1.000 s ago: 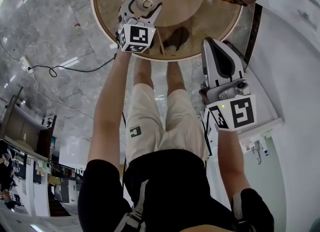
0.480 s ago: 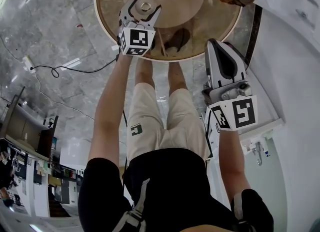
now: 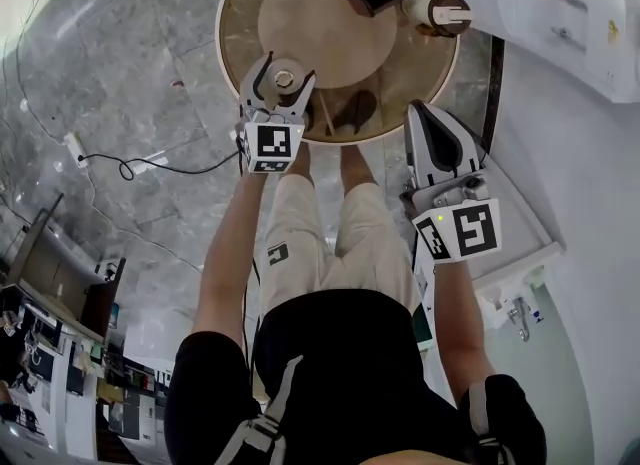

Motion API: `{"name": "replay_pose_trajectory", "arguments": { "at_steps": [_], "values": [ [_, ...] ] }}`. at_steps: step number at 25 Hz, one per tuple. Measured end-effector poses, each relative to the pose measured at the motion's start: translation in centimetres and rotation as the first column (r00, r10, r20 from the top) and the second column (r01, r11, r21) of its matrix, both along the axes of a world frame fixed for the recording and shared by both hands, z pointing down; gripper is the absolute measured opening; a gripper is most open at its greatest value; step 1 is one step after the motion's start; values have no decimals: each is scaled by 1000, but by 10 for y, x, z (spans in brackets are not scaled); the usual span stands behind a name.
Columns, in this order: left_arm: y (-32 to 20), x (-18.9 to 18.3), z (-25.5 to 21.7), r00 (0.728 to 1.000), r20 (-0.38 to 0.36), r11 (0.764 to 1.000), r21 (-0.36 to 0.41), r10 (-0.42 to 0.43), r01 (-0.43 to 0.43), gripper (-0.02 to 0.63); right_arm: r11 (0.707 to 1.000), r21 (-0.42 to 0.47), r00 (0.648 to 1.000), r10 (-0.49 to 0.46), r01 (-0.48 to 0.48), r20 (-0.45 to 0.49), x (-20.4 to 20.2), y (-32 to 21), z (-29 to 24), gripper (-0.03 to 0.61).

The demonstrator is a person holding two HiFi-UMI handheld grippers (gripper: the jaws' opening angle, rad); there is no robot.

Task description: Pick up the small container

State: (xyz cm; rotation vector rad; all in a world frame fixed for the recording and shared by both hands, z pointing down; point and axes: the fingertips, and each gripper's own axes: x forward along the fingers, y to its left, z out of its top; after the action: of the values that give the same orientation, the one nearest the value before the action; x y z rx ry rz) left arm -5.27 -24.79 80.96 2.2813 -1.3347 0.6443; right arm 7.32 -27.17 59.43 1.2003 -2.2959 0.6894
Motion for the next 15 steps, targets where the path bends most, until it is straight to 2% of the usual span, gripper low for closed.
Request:
{"name": "replay_pose_trajectory", "arguments": {
  "at_steps": [4,9,15],
  "values": [
    [4,-1,-44,1000,-17,1000,28,6,-5,347,999,41,1000,12,-11,-12,-2,1,-29,3],
    [24,3,-100,999,-44,1000,13,1,0,347,998,67,1000,22,-21,-10,3,14,-64,3],
    [35,16,-167,999,-50,998,68,-10,14,345,992,124,1000,15,-16,7,19,31,-96,3]
  ]
}}
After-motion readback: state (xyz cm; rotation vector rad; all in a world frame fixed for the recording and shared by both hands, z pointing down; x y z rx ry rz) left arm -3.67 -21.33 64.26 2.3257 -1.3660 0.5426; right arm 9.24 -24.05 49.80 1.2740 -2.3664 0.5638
